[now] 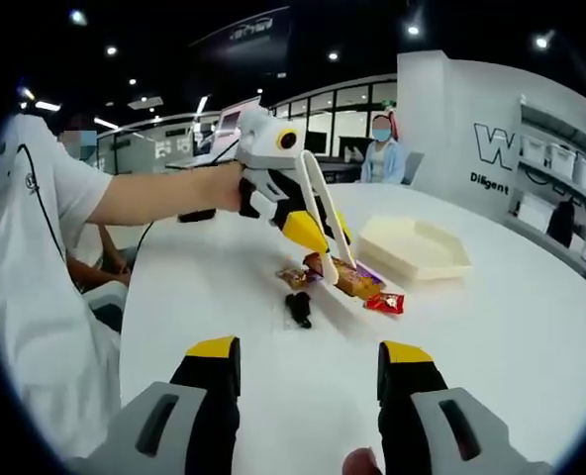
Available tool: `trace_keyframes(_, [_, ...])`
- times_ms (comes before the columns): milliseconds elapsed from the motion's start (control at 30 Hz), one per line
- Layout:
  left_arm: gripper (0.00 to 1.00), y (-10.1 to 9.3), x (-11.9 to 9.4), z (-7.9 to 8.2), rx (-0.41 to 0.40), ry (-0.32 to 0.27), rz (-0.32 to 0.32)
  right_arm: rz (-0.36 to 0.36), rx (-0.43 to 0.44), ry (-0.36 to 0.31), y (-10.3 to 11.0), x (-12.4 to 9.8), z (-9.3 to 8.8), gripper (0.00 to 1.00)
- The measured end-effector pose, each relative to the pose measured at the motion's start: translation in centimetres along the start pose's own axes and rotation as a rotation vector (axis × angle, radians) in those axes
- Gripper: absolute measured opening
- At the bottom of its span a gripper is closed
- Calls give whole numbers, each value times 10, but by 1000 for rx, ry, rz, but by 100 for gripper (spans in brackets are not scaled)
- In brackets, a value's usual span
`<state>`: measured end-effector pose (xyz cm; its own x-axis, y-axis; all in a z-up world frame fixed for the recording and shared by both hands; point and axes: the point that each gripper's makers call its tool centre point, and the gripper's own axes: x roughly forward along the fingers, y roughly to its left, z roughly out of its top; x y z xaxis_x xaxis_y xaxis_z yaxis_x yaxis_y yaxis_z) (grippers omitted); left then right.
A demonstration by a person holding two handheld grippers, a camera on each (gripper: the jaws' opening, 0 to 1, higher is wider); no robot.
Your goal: Place the target food into the container with the food tongs after gripping and lifting it, then release it inside without dropping or visibly crushing the food.
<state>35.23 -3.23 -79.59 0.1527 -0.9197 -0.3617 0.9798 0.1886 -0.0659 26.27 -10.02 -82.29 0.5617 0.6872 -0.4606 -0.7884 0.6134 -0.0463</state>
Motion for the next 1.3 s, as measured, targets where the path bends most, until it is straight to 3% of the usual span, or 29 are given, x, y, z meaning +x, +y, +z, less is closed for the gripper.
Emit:
trace_keyframes(533, [18, 30, -28, 24, 18, -19, 66, -6, 30, -25, -8, 6, 6, 62])
trace_keyframes(933, [18, 59, -22, 37, 28, -16, 82, 1, 31, -35, -7, 8, 7, 64])
trace_keyframes(1300, [18, 89, -9, 39, 22, -11, 94, 4, 36, -40, -10, 8, 7, 65])
